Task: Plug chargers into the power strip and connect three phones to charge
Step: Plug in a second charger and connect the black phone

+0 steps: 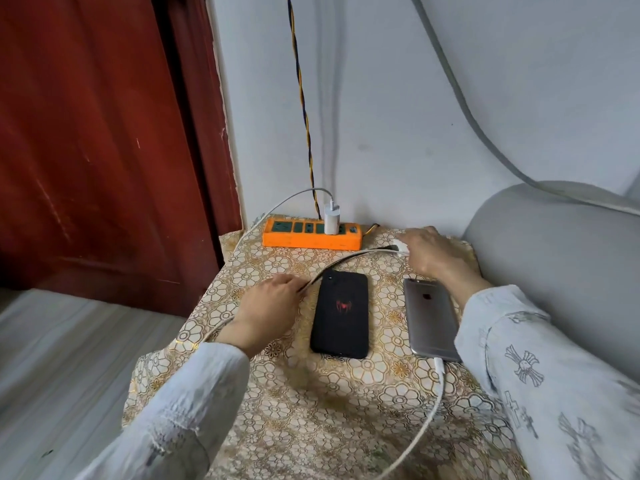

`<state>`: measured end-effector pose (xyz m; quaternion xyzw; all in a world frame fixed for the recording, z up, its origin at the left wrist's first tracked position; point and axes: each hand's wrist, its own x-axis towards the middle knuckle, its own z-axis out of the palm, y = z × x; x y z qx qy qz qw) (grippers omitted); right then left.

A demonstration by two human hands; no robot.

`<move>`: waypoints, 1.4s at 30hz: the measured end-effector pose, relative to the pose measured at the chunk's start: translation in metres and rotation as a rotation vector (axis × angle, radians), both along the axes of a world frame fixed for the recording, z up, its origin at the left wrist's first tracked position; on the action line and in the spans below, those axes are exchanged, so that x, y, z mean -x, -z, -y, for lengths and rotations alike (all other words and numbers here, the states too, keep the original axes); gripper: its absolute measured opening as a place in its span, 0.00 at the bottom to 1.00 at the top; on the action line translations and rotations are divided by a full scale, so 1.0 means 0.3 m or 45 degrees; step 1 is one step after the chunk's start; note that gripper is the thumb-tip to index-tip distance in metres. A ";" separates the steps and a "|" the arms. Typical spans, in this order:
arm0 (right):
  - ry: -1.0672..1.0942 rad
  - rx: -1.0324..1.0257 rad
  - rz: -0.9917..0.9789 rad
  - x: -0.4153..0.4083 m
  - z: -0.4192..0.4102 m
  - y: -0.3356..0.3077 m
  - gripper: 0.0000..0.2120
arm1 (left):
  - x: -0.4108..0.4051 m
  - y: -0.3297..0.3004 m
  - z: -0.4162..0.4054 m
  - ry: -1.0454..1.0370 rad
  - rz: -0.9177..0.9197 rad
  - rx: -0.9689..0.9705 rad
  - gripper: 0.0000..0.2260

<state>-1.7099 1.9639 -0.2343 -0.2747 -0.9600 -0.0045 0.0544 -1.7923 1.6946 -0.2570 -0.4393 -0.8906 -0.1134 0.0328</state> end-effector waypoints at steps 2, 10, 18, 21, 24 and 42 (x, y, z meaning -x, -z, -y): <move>-0.039 0.094 0.086 0.031 -0.025 0.001 0.31 | 0.006 -0.001 0.000 0.019 -0.023 -0.033 0.16; -0.160 -0.200 -0.049 0.066 -0.025 -0.034 0.21 | 0.012 0.003 -0.008 -0.072 0.039 -0.032 0.14; -0.411 0.227 -0.623 0.082 0.161 -0.120 0.22 | 0.056 -0.067 0.044 -0.277 0.541 -0.363 0.08; -0.500 0.358 -0.553 0.094 0.231 -0.143 0.24 | 0.080 -0.123 0.078 -0.256 0.569 -0.586 0.17; -0.546 0.513 -0.518 0.120 0.310 -0.152 0.27 | 0.090 -0.207 0.080 -0.115 0.528 -0.789 0.28; -0.595 0.917 -0.781 0.193 0.415 -0.132 0.27 | 0.200 -0.230 0.022 -0.034 0.642 -1.200 0.04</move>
